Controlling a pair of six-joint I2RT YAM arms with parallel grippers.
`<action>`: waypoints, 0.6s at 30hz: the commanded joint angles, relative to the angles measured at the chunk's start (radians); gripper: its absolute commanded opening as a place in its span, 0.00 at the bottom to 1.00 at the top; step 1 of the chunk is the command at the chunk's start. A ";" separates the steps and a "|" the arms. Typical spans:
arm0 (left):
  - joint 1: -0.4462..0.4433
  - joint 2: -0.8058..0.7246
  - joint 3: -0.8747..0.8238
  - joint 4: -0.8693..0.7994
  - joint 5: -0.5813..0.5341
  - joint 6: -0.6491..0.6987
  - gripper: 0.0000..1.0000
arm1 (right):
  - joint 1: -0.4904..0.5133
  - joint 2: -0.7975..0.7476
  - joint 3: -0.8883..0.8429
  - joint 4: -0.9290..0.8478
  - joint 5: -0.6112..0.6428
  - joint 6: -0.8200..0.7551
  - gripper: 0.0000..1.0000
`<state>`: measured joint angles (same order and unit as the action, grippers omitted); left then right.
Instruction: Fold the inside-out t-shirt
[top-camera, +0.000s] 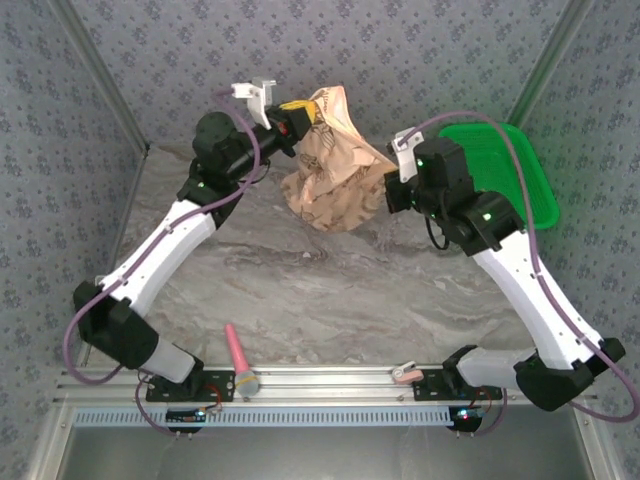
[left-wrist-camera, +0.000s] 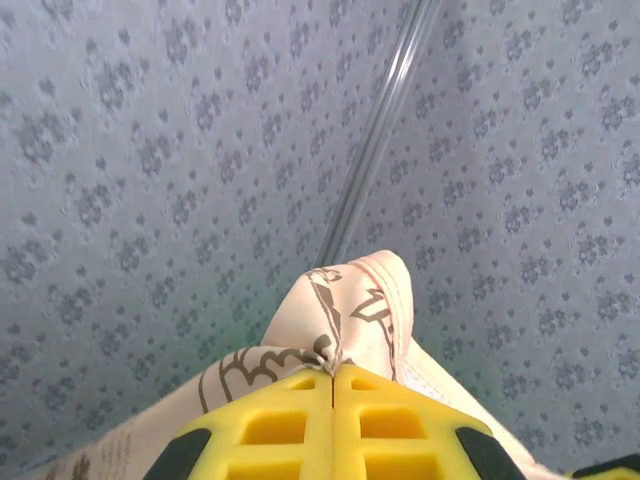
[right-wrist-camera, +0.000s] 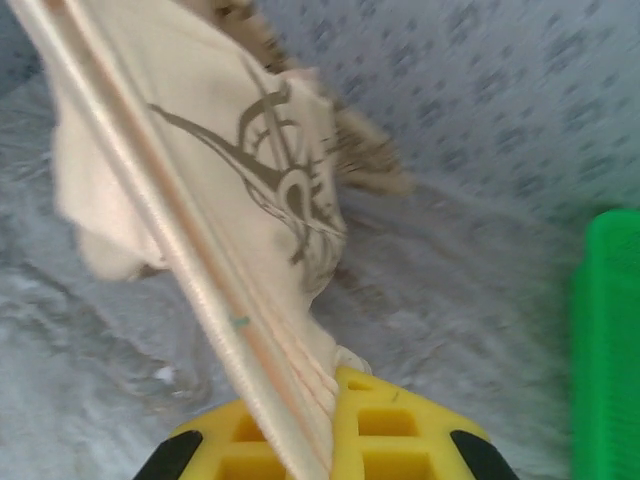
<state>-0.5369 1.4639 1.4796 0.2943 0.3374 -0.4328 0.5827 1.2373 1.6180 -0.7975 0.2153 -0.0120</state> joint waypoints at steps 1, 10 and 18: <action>-0.055 -0.108 -0.021 -0.054 -0.155 0.117 0.00 | 0.008 -0.043 0.095 -0.101 0.148 -0.151 0.00; -0.106 -0.245 -0.065 -0.064 -0.284 0.272 0.00 | -0.021 0.020 0.247 0.027 0.162 -0.300 0.00; -0.022 -0.127 -0.015 -0.039 -0.249 0.392 0.00 | -0.143 0.312 0.453 0.134 0.186 -0.263 0.00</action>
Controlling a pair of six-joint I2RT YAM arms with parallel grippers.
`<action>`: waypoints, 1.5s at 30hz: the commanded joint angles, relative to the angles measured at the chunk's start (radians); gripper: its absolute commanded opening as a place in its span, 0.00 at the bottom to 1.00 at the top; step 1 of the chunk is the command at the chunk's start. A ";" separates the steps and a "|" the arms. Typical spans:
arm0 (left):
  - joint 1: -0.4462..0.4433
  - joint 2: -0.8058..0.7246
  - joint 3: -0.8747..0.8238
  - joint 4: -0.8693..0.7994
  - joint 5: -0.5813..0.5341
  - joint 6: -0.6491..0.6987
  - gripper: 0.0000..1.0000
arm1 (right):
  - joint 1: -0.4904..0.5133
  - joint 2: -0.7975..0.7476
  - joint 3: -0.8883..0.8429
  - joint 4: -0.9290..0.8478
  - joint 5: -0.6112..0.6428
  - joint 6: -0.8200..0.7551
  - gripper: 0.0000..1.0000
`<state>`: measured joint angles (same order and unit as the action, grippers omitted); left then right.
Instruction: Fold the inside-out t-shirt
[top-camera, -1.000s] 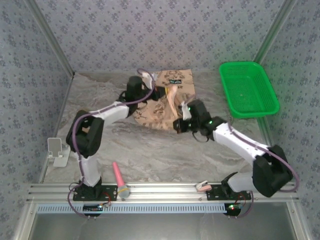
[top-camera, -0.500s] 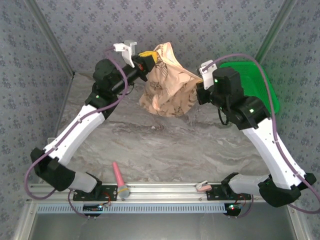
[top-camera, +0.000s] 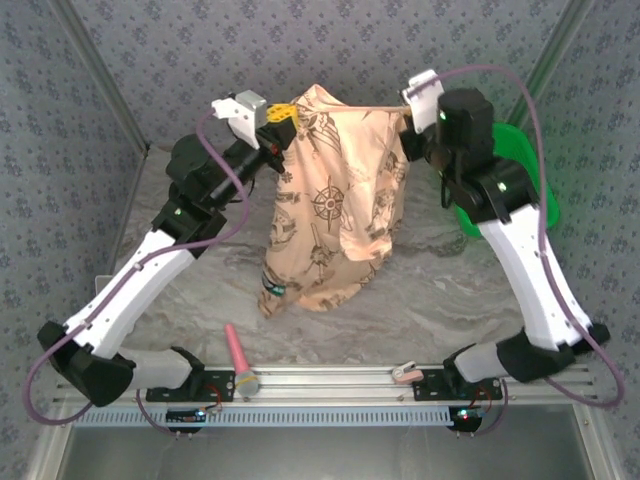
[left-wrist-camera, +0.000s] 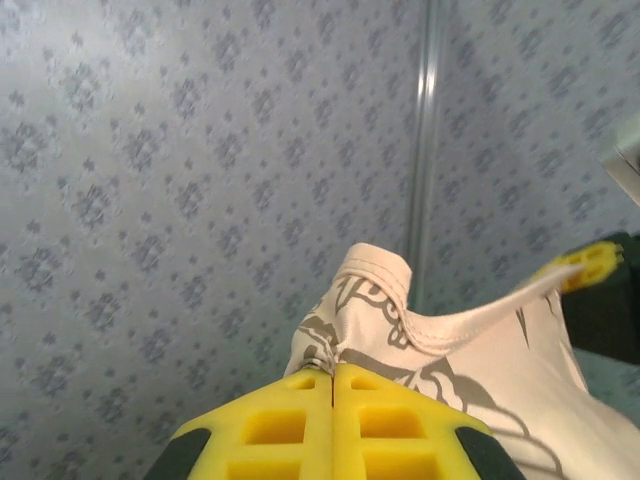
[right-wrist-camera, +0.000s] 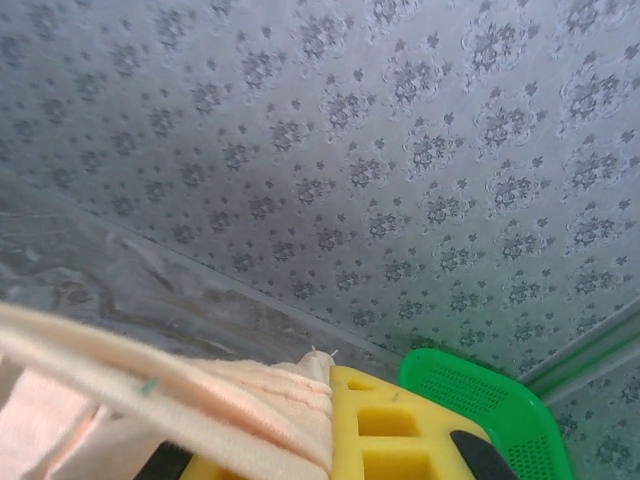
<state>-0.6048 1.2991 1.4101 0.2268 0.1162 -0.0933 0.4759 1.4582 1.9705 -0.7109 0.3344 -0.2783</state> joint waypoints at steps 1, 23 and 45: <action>0.065 0.061 0.078 0.025 -0.025 0.051 0.00 | -0.046 0.153 0.175 0.029 0.090 0.015 0.00; 0.221 0.188 0.230 -0.162 0.357 -0.028 0.25 | 0.048 0.267 0.325 0.078 0.157 -0.170 0.00; 0.142 0.265 -0.491 -0.268 0.257 -0.352 0.69 | 0.386 -0.089 -0.943 -0.060 -0.319 0.472 0.50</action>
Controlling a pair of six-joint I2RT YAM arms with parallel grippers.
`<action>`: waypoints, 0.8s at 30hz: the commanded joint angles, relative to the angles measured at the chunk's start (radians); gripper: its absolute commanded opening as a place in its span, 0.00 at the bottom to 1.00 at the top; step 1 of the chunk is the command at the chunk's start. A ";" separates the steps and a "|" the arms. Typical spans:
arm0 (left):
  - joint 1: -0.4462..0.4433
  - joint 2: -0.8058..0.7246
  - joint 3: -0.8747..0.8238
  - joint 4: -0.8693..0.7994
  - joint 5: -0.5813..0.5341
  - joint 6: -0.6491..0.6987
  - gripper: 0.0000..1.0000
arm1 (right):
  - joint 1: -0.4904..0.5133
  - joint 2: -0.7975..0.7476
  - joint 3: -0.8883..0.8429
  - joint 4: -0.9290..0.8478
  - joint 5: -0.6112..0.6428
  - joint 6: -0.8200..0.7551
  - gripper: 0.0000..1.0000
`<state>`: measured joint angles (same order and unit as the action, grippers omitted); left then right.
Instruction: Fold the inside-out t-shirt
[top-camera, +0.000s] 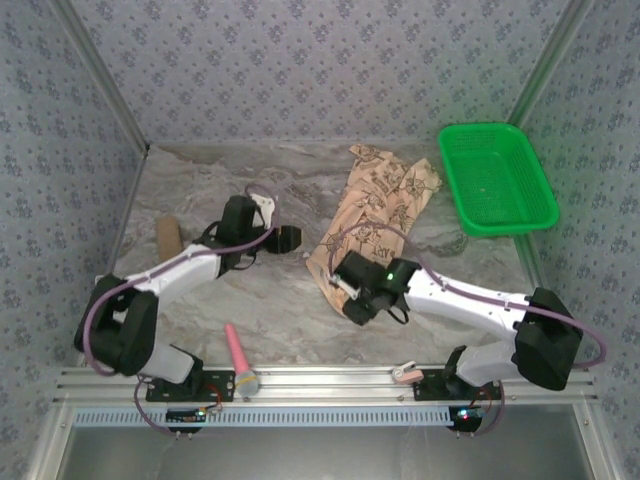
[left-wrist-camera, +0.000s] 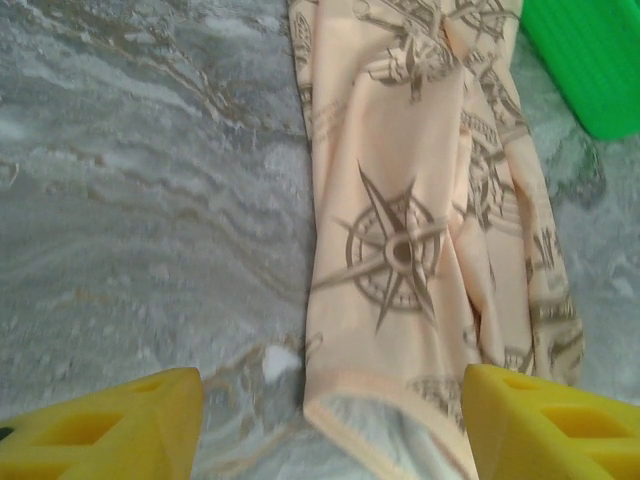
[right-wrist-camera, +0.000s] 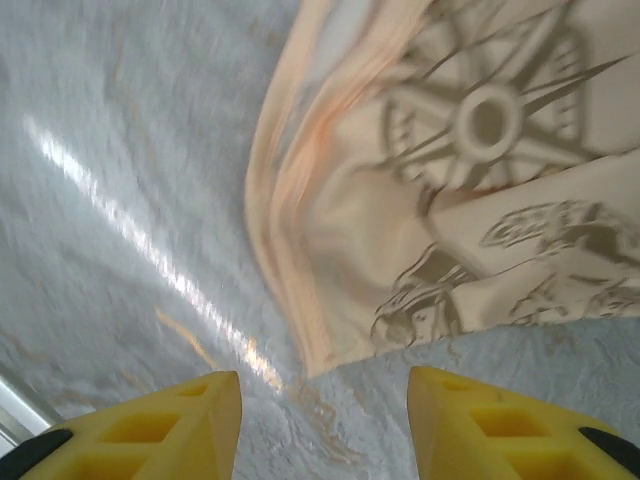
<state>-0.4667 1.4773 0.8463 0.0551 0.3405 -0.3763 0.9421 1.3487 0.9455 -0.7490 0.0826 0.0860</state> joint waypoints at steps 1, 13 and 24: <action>-0.004 0.132 0.097 -0.102 0.061 -0.084 0.70 | -0.130 0.030 0.092 -0.011 -0.059 0.171 0.53; -0.135 0.486 0.393 -0.228 0.012 -0.092 0.70 | -0.552 0.106 -0.034 0.322 -0.126 0.446 0.61; -0.169 0.528 0.384 -0.287 -0.103 -0.142 0.00 | -0.575 0.293 -0.047 0.448 -0.138 0.460 0.26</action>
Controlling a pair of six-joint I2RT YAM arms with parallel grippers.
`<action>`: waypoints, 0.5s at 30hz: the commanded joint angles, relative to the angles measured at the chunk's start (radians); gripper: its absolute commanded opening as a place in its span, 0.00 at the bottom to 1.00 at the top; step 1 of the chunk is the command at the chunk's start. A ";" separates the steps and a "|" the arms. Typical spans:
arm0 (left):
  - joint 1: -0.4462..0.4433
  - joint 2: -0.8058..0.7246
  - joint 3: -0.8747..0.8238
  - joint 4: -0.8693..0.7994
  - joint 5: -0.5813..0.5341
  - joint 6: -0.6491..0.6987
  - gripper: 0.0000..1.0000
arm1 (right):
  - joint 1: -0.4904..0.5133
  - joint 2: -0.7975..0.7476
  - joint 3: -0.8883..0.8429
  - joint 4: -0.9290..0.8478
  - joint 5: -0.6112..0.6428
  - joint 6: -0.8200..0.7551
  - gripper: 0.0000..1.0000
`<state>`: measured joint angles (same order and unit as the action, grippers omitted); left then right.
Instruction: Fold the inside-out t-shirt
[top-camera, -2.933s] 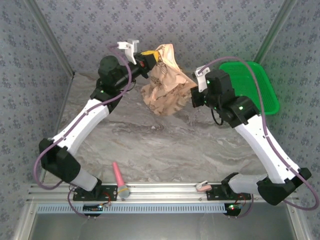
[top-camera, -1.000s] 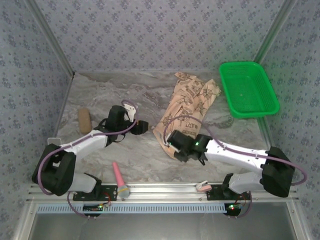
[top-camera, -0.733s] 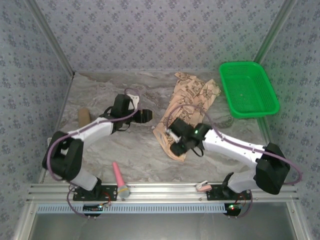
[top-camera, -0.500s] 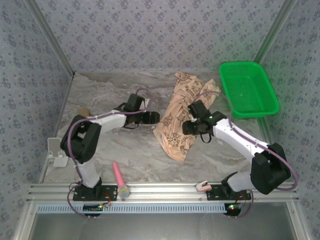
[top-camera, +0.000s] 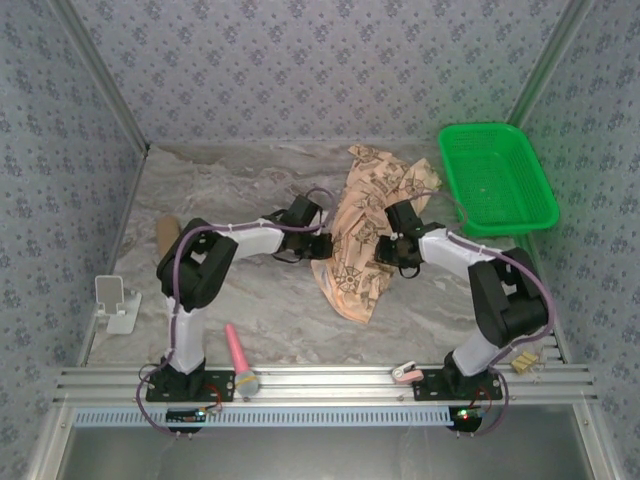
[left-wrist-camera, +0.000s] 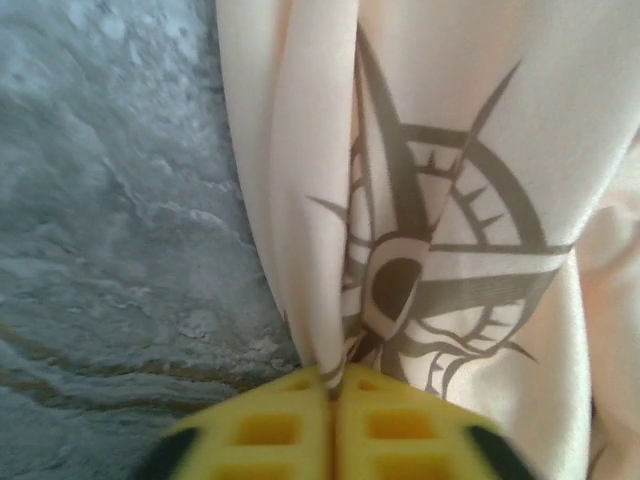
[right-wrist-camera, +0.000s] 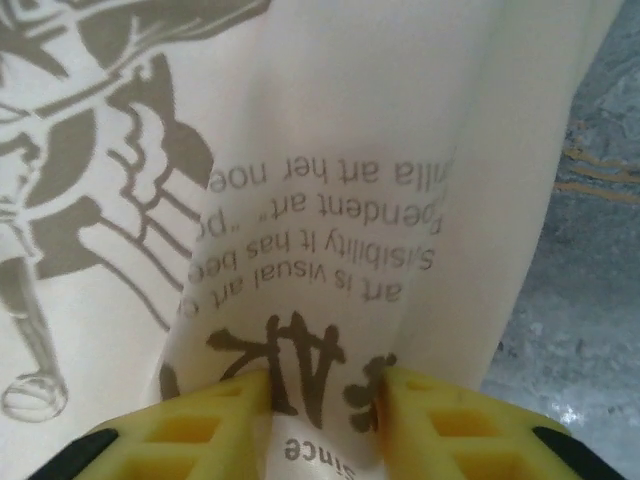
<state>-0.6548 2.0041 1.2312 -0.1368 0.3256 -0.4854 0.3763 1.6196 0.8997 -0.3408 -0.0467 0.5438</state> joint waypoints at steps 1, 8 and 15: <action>0.034 -0.036 -0.055 -0.065 -0.129 -0.059 0.00 | -0.009 0.031 0.001 0.051 -0.011 -0.009 0.21; 0.079 -0.490 -0.507 0.022 -0.334 -0.198 0.00 | 0.048 0.143 0.128 0.019 -0.007 -0.096 0.00; 0.043 -0.865 -0.729 -0.037 -0.387 -0.344 0.05 | 0.062 0.150 0.108 -0.055 0.198 0.003 0.24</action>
<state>-0.6037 1.1831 0.5270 -0.1429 -0.0132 -0.7452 0.4366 1.7561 1.0069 -0.3256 0.0360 0.5133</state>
